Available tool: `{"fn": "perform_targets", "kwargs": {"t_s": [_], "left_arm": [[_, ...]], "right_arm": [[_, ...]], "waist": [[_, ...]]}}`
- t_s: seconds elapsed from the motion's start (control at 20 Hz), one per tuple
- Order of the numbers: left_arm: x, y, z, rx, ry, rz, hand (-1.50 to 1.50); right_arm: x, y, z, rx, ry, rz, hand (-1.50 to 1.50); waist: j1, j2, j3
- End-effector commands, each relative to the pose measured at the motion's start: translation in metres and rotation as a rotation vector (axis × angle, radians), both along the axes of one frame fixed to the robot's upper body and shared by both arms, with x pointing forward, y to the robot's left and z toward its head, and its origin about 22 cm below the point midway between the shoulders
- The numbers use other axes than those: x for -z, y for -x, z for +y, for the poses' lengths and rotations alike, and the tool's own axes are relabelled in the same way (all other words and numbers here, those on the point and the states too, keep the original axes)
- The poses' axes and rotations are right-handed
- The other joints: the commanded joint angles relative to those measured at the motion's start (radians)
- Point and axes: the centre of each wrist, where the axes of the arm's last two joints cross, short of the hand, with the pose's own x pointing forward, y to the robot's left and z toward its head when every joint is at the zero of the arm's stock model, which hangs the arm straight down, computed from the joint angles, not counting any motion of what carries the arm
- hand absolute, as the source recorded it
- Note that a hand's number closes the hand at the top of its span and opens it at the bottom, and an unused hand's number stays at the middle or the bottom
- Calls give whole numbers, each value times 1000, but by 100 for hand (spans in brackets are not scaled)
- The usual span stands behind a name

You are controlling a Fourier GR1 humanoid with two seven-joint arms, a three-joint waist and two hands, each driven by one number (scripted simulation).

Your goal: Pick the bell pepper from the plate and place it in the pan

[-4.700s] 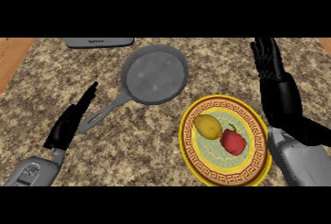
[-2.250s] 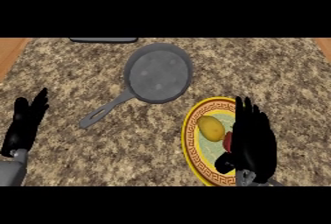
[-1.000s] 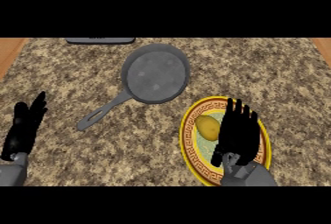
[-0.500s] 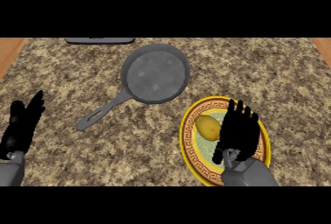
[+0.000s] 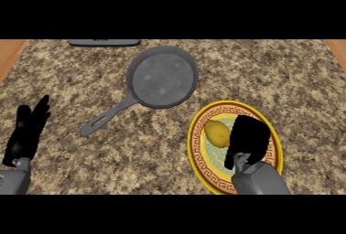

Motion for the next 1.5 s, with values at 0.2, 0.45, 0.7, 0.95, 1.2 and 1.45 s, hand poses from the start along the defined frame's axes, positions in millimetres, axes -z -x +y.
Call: {"fn": "perform_targets", "kwargs": {"t_s": [0.2, 0.45, 0.7, 0.95, 1.2, 1.45], "left_arm": [[-8, -6, -9, -11, -7, -2, 0], [-17, -13, -2, -2, -4, -5, 0], [1, 14, 2, -2, 1, -10, 0], [1, 2, 15, -11, -2, -2, 0], [0, 0, 3, 0, 0, 6, 0], [-4, 5, -21, 33, 11, -16, 0]], "right_arm": [[-18, 17, 10, 74, 124, -26, 150], [-17, 7, 4, 72, 79, -80, 150], [-32, 54, -26, -95, -165, -98, 150], [-58, 74, -8, -232, -208, -360, 150], [-94, 78, -13, -338, -227, -658, 150], [-115, 39, 9, -351, -275, -699, 150]], "waist": [[-5, -1, 1], [-3, 1, 1], [-10, -2, 1], [-16, -1, 0], [-13, -1, 0], [8, 2, 1]]}}
